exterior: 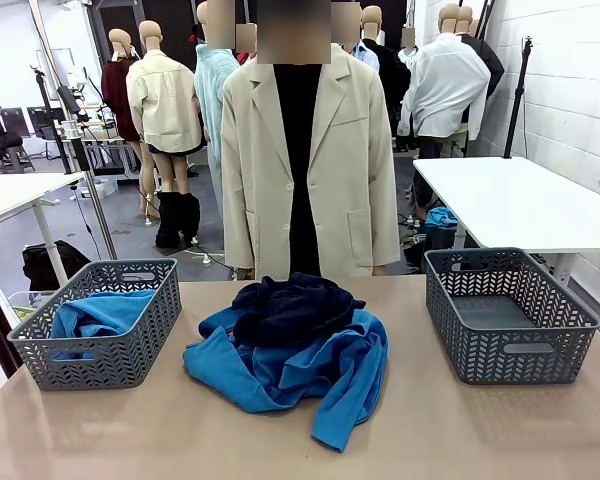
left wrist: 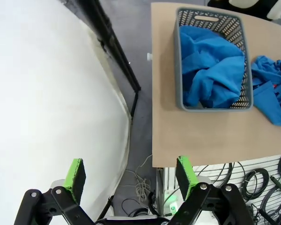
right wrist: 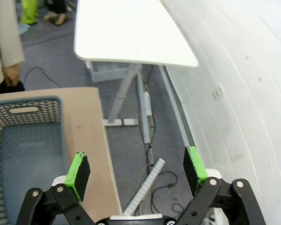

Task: Sort the tops and bottoms.
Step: Lift clothes from the center of the table with your right hand.

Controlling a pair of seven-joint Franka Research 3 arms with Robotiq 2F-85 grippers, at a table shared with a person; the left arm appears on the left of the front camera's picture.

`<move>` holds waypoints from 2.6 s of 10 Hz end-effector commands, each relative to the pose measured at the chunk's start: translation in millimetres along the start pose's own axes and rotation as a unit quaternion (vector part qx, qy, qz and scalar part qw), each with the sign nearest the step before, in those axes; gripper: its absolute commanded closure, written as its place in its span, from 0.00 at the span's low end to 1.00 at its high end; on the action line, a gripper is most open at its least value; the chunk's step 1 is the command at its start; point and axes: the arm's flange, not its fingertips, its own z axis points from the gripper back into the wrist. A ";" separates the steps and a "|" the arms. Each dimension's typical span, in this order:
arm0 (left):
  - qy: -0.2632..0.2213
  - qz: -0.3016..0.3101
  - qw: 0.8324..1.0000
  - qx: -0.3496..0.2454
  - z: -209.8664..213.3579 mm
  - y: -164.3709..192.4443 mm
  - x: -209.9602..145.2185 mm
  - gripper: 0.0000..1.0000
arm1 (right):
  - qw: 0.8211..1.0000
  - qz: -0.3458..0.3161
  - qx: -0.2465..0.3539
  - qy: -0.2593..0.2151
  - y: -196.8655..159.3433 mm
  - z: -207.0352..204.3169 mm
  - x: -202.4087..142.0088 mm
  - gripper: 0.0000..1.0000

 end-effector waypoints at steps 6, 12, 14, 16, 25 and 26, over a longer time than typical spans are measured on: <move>-0.002 -0.002 1.000 -0.006 -0.1 -1.1 6.9 0.00 | 0.969 0.110 0.214 -0.048 207.5 78.4 10.2 0.00; -0.002 -0.002 1.000 -0.006 -0.1 -1.1 6.9 0.00 | 0.947 0.160 0.277 -0.036 299.0 102.1 -6.4 0.00; -0.002 -0.002 1.000 -0.006 -0.1 -1.1 6.9 0.00 | 0.947 0.160 0.277 -0.036 299.0 102.1 -6.4 0.00; -0.002 -0.002 1.000 -0.006 -0.1 -1.1 6.9 0.00 | 0.947 0.160 0.277 -0.036 299.0 102.1 -6.4 0.00; -0.002 -0.002 1.000 -0.006 -0.1 -1.1 6.9 0.00 | 0.868 0.261 0.407 0.109 434.4 32.6 -36.5 0.00; -0.002 -0.002 1.000 -0.006 -0.1 -1.1 6.9 0.00 | 0.869 0.267 0.405 0.094 444.8 32.7 -36.2 0.00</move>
